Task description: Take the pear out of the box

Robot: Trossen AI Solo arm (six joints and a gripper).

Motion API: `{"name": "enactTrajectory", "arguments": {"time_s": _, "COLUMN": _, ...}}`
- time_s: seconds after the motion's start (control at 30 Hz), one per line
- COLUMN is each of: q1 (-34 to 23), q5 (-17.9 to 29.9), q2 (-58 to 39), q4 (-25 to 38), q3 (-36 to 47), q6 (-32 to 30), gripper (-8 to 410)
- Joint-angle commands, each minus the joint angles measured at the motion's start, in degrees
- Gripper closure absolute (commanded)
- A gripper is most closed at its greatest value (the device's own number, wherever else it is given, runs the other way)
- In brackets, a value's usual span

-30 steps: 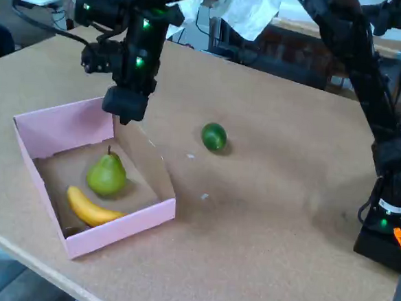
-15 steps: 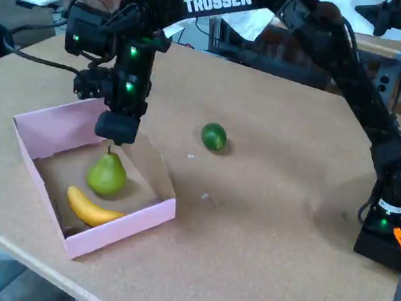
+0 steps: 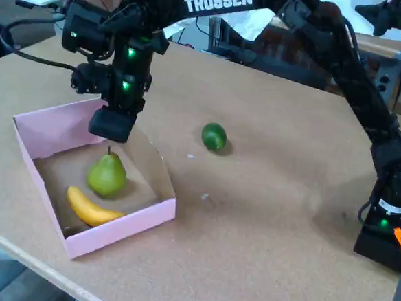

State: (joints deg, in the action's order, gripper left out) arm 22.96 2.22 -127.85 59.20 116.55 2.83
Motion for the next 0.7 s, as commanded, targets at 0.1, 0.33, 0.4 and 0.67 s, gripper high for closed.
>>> {"name": "enactTrajectory", "arguments": {"time_s": 0.1, "q1": 0.0, "q5": 0.94, "q2": 0.07, "q4": -0.31, "q3": 0.02, "q6": -1.44, "gripper": 402}}
{"name": "enactTrajectory", "arguments": {"time_s": 0.33, "q1": -0.13, "q5": 0.92, "q2": -0.07, "q4": -0.76, "q3": 0.02, "q6": -1.14, "gripper": 401}}
{"name": "enactTrajectory", "arguments": {"time_s": 0.4, "q1": -0.13, "q5": 0.85, "q2": -0.07, "q4": -0.15, "q3": 0.02, "q6": -1.6, "gripper": 401}}
{"name": "enactTrajectory", "arguments": {"time_s": 0.67, "q1": -0.33, "q5": 0.72, "q2": -0.07, "q4": 2.4, "q3": 0.0, "q6": -4.5, "gripper": 352}}
